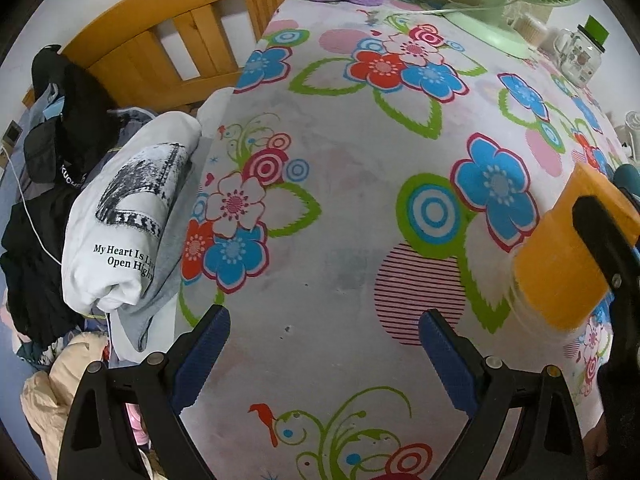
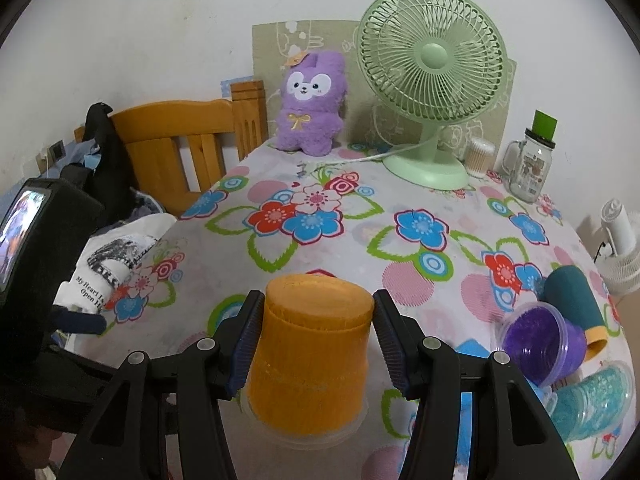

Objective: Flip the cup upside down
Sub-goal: 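Lower the orange cup onto the tablecloth and open the right tool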

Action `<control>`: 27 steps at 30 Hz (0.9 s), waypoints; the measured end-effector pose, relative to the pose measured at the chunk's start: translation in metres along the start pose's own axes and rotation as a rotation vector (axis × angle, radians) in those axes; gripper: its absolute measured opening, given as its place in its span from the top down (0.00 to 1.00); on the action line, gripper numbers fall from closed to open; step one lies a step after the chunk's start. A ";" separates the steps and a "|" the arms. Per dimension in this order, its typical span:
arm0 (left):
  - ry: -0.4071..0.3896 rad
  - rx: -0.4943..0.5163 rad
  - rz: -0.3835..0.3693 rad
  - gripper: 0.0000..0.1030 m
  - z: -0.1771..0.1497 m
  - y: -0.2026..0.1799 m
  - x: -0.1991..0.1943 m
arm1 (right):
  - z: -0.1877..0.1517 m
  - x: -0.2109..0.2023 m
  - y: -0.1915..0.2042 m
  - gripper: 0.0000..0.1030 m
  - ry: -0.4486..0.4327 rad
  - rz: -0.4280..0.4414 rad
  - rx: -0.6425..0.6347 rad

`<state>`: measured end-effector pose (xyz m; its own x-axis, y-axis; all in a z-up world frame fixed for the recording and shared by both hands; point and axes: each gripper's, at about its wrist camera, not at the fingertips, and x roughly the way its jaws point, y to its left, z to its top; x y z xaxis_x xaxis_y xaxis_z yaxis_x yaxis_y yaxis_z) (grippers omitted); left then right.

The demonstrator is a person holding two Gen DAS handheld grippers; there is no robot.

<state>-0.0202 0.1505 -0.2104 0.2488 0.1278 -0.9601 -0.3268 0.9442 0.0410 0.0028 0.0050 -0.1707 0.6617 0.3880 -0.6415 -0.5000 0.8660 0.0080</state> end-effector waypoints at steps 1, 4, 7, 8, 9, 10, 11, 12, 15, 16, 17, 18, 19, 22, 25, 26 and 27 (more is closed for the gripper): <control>0.004 0.001 -0.005 0.06 0.000 0.000 0.000 | -0.001 -0.001 0.000 0.44 0.007 0.002 -0.002; 0.028 0.012 -0.005 0.06 -0.002 -0.003 -0.002 | -0.005 -0.001 0.000 0.44 0.071 0.034 0.027; 0.068 0.025 -0.011 0.06 -0.006 -0.004 -0.003 | -0.009 -0.001 -0.003 0.44 0.137 0.045 0.078; 0.081 0.027 -0.012 0.07 -0.007 -0.003 -0.004 | -0.009 -0.001 -0.003 0.43 0.167 0.046 0.088; 0.098 0.030 -0.009 0.06 -0.008 -0.003 -0.005 | -0.010 0.000 -0.002 0.41 0.187 0.047 0.091; 0.107 0.033 -0.004 0.07 -0.008 -0.002 -0.005 | -0.009 0.001 -0.002 0.39 0.221 0.047 0.099; 0.116 0.036 0.000 0.07 -0.009 -0.001 -0.007 | -0.008 0.002 -0.002 0.32 0.259 0.042 0.112; 0.124 0.038 -0.001 0.06 -0.010 0.000 -0.009 | -0.008 0.004 -0.003 0.23 0.286 0.033 0.125; 0.137 0.042 -0.017 0.06 -0.009 0.002 -0.019 | -0.007 0.003 -0.010 0.18 0.350 0.022 0.189; 0.135 0.050 -0.015 0.07 -0.008 0.001 -0.022 | -0.006 0.000 -0.011 0.18 0.360 0.024 0.202; 0.133 0.060 -0.009 0.06 -0.007 0.000 -0.025 | -0.005 -0.003 -0.012 0.18 0.366 0.025 0.207; 0.130 0.074 -0.002 0.06 -0.007 -0.003 -0.029 | -0.003 -0.005 -0.012 0.17 0.375 0.021 0.206; 0.129 0.082 -0.001 0.07 -0.007 -0.004 -0.031 | -0.001 -0.007 -0.013 0.17 0.388 0.015 0.204; 0.137 0.097 -0.015 0.06 -0.007 -0.009 -0.039 | 0.003 -0.013 -0.016 0.17 0.419 -0.005 0.190; 0.139 0.108 -0.027 0.06 -0.009 -0.014 -0.048 | 0.007 -0.021 -0.020 0.17 0.450 -0.018 0.182; 0.138 0.112 -0.027 0.06 -0.010 -0.016 -0.051 | 0.008 -0.023 -0.022 0.17 0.453 -0.020 0.179; 0.135 0.117 -0.027 0.06 -0.010 -0.017 -0.055 | 0.009 -0.026 -0.023 0.17 0.456 -0.023 0.177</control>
<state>-0.0373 0.1240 -0.1611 0.1285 0.0670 -0.9894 -0.2112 0.9767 0.0387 0.0025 -0.0224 -0.1477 0.3398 0.2244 -0.9133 -0.3592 0.9285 0.0944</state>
